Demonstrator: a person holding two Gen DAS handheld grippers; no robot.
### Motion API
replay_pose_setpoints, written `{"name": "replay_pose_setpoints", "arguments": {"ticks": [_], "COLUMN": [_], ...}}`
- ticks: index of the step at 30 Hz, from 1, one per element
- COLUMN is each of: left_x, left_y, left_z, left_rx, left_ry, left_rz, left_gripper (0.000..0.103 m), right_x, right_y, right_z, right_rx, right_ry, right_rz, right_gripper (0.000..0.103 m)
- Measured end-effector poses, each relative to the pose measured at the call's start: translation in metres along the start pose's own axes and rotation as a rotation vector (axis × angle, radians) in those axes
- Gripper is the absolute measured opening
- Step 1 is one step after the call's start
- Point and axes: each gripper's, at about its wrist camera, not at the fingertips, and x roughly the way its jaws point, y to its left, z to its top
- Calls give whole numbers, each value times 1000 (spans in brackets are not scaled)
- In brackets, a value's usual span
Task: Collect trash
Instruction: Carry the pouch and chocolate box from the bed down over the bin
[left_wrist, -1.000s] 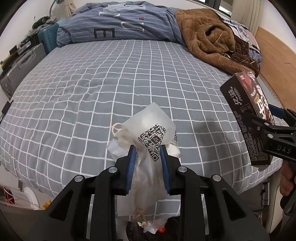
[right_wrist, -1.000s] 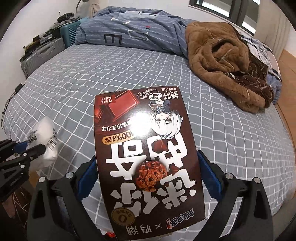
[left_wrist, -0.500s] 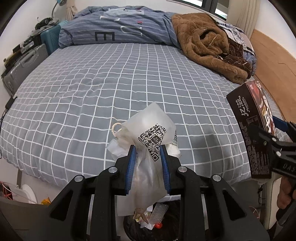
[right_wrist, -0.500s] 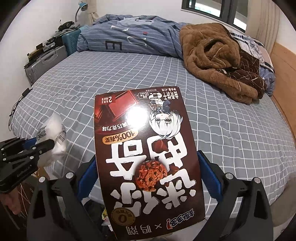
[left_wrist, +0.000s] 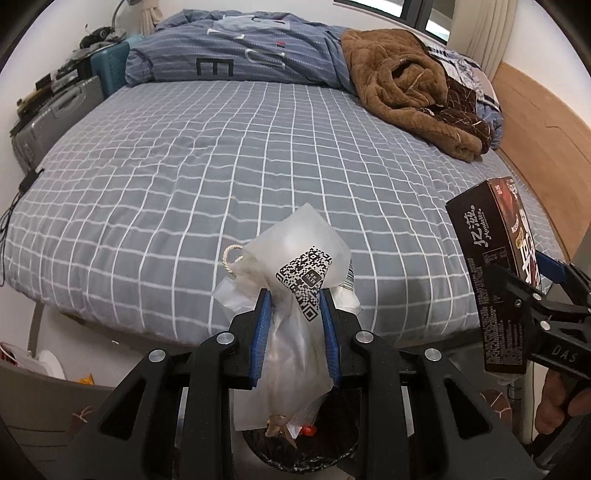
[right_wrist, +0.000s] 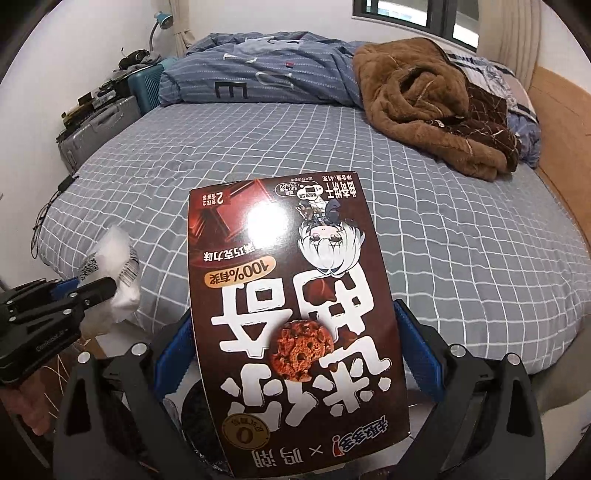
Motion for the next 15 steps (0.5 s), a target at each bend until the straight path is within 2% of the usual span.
{"name": "replay_pose_setpoints", "arguments": {"ticks": [13,15], "left_x": [-10,-5], "left_y": [5,10], "left_z": [-43,-50], "left_rx": [-13,-32], "left_ry": [21,44], "left_rz": [-28,-41], "left_gripper": [26,26], "right_x": [-24,-26], "right_y": [23,26], "right_z": [-42,-50], "right_rx": [55,55], "right_ry": [12,20], "right_rz": [24,24], "right_gripper": [92,93]}}
